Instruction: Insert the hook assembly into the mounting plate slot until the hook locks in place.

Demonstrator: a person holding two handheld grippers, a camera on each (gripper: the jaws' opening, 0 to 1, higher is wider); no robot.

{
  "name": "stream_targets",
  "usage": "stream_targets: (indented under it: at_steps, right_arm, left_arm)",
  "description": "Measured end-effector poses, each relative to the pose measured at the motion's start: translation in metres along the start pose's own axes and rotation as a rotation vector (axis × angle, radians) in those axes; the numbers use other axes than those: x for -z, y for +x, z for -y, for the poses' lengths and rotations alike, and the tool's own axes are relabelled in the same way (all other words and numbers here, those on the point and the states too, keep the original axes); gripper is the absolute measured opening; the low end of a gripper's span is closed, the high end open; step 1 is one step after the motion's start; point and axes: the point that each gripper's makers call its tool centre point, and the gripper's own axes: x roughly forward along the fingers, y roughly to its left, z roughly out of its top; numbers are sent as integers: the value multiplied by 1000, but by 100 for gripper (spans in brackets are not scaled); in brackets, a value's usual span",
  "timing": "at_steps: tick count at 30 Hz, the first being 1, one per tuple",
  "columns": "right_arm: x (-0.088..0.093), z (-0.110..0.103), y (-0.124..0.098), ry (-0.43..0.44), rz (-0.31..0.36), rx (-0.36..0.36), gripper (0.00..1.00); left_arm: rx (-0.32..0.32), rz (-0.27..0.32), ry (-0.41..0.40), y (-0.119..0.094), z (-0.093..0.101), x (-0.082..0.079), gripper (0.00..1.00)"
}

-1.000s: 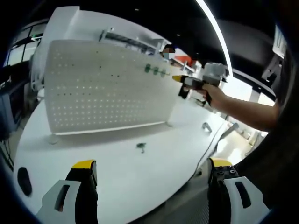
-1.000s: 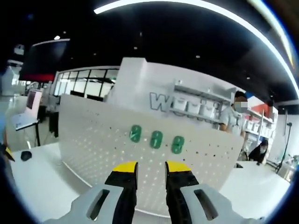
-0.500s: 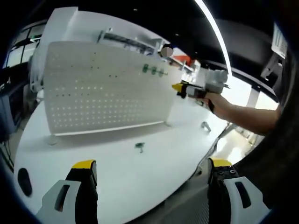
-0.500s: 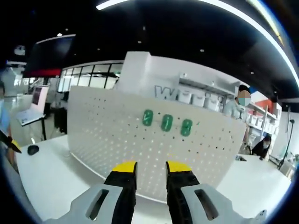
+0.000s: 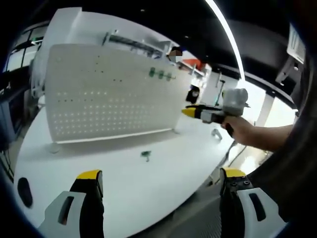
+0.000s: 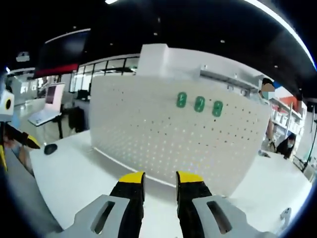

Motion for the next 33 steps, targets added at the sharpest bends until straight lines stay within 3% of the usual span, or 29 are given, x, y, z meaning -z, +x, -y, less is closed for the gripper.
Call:
stream_targets:
  at_steps: [4,11,20,33]
  right_arm:
    - [21,-23,-7,5,-41,-36,24]
    - [39,-45,-20,44,-71,-62,24]
    - [72,-87,-44,58,-149,-149,26]
    - [91,-103,-74,25,-218,-224,26]
  left_arm:
    - [1,-6,2,-1,1,0,100]
    - [6,-24,12,-2,1,3,100]
    - [18,-36,18,2,3,4,99]
    - [11,-50,4,2,-2,10,98]
